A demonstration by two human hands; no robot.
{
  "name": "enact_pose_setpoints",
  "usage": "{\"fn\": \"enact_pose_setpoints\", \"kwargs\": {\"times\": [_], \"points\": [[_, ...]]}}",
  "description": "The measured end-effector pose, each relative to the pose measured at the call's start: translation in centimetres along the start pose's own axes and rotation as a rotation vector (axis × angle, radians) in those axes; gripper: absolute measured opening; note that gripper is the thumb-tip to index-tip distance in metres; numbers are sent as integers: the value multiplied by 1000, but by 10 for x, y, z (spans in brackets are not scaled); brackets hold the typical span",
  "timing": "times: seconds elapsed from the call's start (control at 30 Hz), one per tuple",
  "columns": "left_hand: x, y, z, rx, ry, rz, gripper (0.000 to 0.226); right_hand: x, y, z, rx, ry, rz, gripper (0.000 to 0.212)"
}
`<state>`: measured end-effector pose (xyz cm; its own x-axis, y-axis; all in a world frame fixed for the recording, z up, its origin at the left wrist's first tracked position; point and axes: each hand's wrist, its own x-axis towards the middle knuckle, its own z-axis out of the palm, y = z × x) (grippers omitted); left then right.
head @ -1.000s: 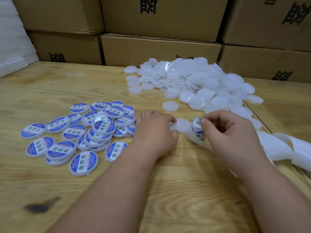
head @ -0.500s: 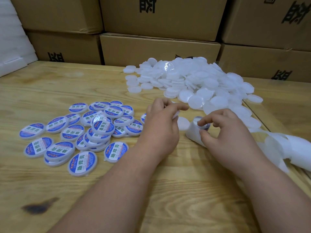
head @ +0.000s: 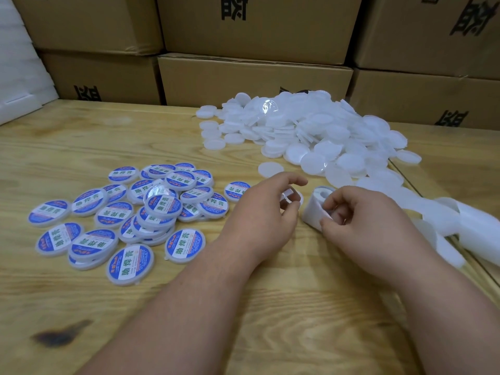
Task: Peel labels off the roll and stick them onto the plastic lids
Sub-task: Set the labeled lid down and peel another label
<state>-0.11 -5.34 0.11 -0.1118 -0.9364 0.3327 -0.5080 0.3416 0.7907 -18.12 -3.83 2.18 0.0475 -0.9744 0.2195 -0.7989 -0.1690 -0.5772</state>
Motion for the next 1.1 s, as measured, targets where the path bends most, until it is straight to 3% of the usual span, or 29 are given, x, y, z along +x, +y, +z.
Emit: {"fn": "enact_pose_setpoints", "kwargs": {"times": [0.2,0.63,0.97,1.1], "points": [[0,1,0,-54,-16,-51,32,-2,-2,-1,-11,-136,-7,26],[-1,6,-2,-154,-70,-70,36,-3,-5,0,95,-185,-70,8],[-2,4,-6,-102,-38,-26,25,-5,-12,-5,161,-201,-32,39],[-1,2,-7,-122,36,-58,22,-4,-11,-9,121,-175,19,24]]}}
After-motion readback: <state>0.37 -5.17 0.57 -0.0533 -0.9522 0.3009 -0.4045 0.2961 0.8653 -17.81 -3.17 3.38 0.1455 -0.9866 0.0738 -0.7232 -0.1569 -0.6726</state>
